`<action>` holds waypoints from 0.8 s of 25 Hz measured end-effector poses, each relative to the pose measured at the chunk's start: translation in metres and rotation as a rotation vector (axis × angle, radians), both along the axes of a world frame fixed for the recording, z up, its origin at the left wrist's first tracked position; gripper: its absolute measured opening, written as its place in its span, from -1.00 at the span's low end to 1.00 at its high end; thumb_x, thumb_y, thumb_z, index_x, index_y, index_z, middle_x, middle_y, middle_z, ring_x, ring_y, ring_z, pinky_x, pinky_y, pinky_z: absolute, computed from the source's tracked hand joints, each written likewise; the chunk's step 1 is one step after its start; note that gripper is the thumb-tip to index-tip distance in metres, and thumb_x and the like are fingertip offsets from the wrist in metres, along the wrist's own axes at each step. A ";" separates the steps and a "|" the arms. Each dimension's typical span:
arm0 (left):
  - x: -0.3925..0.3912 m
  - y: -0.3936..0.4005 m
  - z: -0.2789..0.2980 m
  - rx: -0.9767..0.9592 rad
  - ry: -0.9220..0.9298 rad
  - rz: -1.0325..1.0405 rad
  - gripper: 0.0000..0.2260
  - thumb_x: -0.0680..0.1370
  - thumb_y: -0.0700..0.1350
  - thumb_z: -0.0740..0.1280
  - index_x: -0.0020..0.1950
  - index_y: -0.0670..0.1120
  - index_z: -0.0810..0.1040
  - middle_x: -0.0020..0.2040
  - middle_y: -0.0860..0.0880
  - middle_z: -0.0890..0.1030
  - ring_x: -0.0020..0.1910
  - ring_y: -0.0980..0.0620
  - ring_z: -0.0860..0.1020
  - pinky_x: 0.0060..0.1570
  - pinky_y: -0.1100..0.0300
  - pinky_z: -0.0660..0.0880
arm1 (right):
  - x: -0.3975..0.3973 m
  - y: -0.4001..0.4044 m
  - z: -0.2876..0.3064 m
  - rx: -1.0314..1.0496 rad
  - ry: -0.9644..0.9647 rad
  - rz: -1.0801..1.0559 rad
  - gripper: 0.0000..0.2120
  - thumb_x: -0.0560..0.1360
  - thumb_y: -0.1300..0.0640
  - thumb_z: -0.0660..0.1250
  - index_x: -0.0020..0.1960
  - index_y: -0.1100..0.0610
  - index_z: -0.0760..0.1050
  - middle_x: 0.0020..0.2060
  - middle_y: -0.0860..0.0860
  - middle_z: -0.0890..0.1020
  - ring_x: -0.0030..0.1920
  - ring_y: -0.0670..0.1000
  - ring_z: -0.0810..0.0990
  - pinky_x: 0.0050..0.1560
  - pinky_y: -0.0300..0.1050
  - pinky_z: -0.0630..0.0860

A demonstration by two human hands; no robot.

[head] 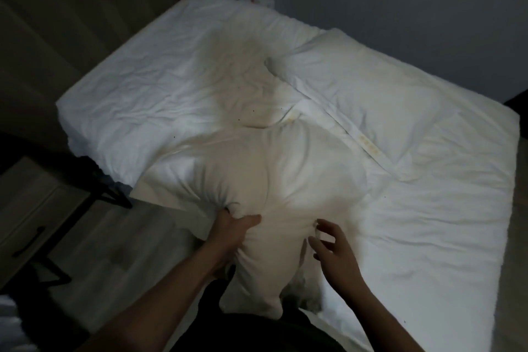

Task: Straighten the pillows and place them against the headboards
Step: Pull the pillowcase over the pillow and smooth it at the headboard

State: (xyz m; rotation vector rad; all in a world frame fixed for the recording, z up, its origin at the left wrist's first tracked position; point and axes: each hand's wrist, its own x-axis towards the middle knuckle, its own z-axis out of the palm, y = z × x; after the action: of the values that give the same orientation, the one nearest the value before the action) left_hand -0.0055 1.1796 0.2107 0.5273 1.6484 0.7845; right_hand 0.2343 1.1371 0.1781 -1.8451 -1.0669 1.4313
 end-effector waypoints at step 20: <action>0.017 -0.114 0.227 0.433 0.010 -0.431 -0.59 0.36 -0.63 0.41 -0.12 -0.15 0.77 -0.13 -0.13 0.76 -0.11 -0.06 0.74 -0.07 0.12 0.67 | 0.059 0.130 0.131 0.390 -0.211 0.669 -0.75 0.46 -0.34 0.25 0.02 -0.29 0.60 -0.14 -0.34 0.67 -0.14 -0.34 0.57 0.10 -0.11 0.46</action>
State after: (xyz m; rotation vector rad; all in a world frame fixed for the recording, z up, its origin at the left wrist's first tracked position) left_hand 0.0110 1.0654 0.4375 1.1492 1.3037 0.8113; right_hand 0.2934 1.2674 0.3090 -1.4320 -2.0439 1.2395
